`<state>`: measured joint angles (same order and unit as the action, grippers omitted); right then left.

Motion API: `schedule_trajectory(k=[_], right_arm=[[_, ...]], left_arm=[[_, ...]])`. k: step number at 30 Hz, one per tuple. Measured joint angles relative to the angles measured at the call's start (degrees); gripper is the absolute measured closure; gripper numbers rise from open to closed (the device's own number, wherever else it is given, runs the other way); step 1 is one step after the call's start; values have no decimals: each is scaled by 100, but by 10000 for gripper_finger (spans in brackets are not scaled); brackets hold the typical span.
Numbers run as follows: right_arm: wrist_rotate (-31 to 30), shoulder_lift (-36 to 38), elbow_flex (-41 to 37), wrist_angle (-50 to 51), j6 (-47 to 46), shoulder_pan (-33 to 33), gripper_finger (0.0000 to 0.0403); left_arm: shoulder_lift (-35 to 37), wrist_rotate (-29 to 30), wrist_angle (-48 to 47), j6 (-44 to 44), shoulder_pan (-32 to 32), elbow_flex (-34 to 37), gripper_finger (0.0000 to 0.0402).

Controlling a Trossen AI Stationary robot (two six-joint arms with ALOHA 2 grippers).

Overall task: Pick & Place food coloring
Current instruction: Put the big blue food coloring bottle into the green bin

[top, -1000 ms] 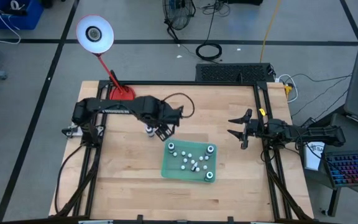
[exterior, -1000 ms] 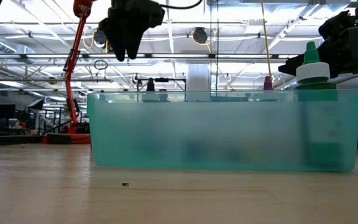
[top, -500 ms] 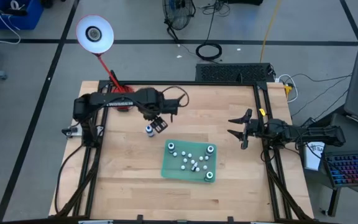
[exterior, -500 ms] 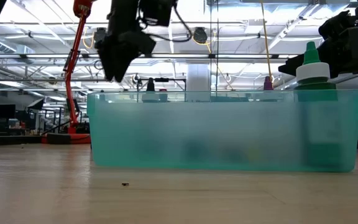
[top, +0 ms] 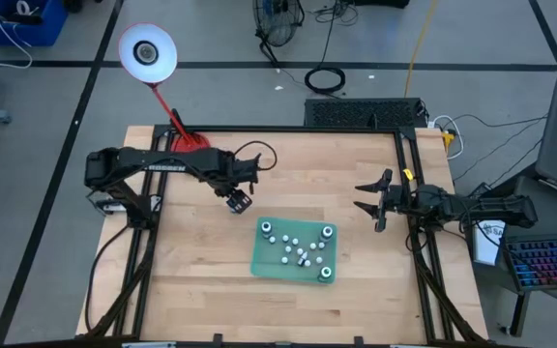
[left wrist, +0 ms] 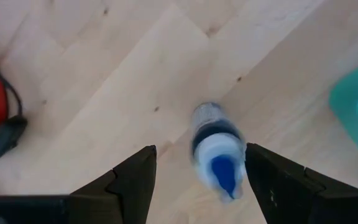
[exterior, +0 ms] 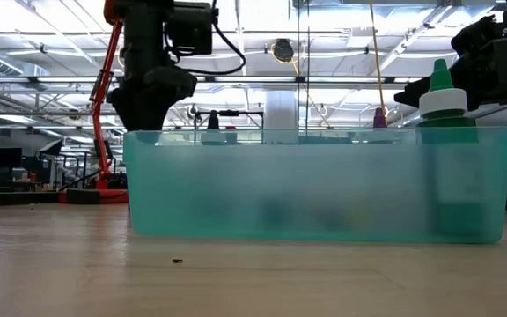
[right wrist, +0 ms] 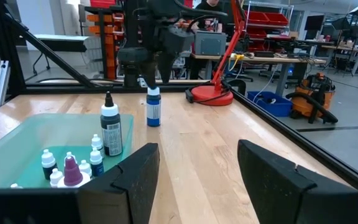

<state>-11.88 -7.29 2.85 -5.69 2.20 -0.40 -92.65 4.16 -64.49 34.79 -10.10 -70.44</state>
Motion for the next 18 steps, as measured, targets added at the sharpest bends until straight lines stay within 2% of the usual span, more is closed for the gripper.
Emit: schedule_trajectory(k=[9,18], right_arm=[[0,-1,1,-2,0,0,197],[0,-2,0,-2,2,0,199]], left_arm=[[-33,-161,340,42,163,391,156],[-23,-136,1316,142,197,1069,161]])
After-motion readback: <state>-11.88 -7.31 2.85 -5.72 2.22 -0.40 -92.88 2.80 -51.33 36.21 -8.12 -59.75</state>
